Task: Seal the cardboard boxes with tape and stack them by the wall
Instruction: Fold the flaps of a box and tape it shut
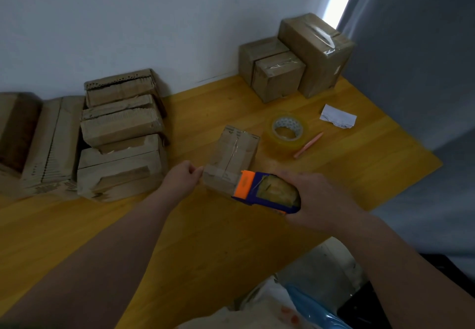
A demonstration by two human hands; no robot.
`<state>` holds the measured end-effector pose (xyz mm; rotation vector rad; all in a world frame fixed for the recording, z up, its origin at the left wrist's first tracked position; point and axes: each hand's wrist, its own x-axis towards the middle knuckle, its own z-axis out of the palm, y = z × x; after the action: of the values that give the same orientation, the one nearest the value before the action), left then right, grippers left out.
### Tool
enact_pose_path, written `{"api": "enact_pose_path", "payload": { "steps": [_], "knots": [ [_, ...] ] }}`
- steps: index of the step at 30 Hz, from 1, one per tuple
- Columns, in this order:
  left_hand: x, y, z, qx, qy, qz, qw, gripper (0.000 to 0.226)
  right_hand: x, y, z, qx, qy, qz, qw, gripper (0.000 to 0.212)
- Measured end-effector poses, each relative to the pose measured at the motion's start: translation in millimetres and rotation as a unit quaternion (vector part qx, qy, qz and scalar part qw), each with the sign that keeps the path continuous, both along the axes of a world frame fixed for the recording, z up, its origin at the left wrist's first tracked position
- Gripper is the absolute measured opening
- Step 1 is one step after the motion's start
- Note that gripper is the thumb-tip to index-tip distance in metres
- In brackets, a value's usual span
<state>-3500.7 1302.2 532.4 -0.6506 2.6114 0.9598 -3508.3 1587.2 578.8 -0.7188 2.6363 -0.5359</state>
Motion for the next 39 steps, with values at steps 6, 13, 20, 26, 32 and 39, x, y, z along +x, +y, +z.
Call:
{"api": "enact_pose_path", "payload": {
  "steps": [6,13,20,26,32,39],
  "knots": [
    [3,-5,11,-0.021,-0.021,-0.001,1.000,0.032,4,0,3,0.002,0.007,-0.007,1.000,0.085],
    [22,26,19,0.188,0.053,0.052,0.979,0.056,11,-2,3,0.014,0.005,-0.016,1.000,0.086],
    [30,21,27,-0.139,0.030,-0.219,0.965,0.091,14,-9,-1,-0.006,0.002,-0.027,1.000,0.085],
    [27,14,13,-0.254,0.054,-0.467,0.845,0.099,16,-16,-8,-0.016,-0.010,-0.037,0.999,0.089],
    [24,12,13,-0.271,0.057,-0.477,0.834,0.099,19,-9,5,-0.044,-0.025,-0.036,0.998,0.090],
    [21,10,13,-0.264,0.055,-0.470,0.840,0.103,24,15,18,-0.058,-0.041,-0.039,0.997,0.086]
  ]
}}
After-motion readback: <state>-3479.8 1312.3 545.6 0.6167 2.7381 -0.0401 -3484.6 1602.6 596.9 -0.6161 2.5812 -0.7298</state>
